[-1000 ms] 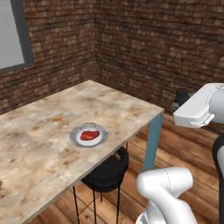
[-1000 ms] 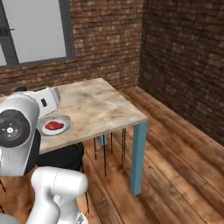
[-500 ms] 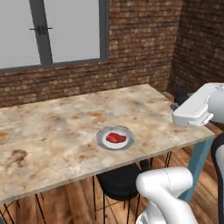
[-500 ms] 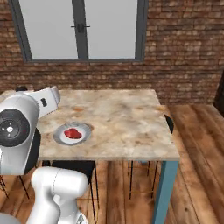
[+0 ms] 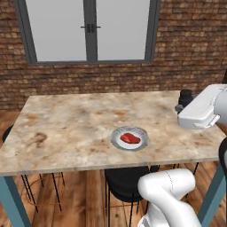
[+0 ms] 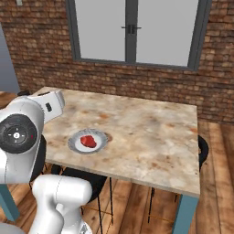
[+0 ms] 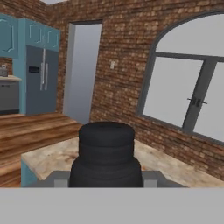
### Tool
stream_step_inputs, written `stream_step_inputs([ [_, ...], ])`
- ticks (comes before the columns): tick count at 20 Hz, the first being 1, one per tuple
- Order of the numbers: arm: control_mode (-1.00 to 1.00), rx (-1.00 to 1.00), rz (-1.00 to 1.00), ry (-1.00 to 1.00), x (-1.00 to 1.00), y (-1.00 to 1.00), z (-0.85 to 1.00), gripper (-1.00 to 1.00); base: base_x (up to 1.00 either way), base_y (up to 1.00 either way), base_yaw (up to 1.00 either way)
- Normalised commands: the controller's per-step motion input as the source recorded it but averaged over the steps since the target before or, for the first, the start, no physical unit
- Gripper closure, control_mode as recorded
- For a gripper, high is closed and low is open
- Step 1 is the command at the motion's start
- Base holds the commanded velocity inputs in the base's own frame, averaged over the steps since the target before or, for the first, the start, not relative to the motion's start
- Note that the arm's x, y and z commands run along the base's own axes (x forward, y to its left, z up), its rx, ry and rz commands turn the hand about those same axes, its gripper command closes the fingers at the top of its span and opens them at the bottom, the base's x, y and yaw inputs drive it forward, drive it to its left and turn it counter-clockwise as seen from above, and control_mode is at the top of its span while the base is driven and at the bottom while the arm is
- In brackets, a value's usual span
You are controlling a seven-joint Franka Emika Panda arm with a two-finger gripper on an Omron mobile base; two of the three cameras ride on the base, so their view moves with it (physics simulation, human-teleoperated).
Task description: Retrieve the shaker from the cabinet and place it next the steak on a plate on the dining table.
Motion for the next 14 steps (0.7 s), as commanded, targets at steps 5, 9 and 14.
stream_step_inputs([
  [5,1.0,0.0,0.0,0.0,0.0,0.0,0.0,1.0,0.13,0.0,0.0],
  [9,1.0,0.0,0.0,0.0,0.0,0.0,0.0,1.0,0.08,0.0,0.0],
  [14,-1.0,0.0,0.0,0.0,0.01,0.0,0.0,1.0,0.0,0.01,0.0],
])
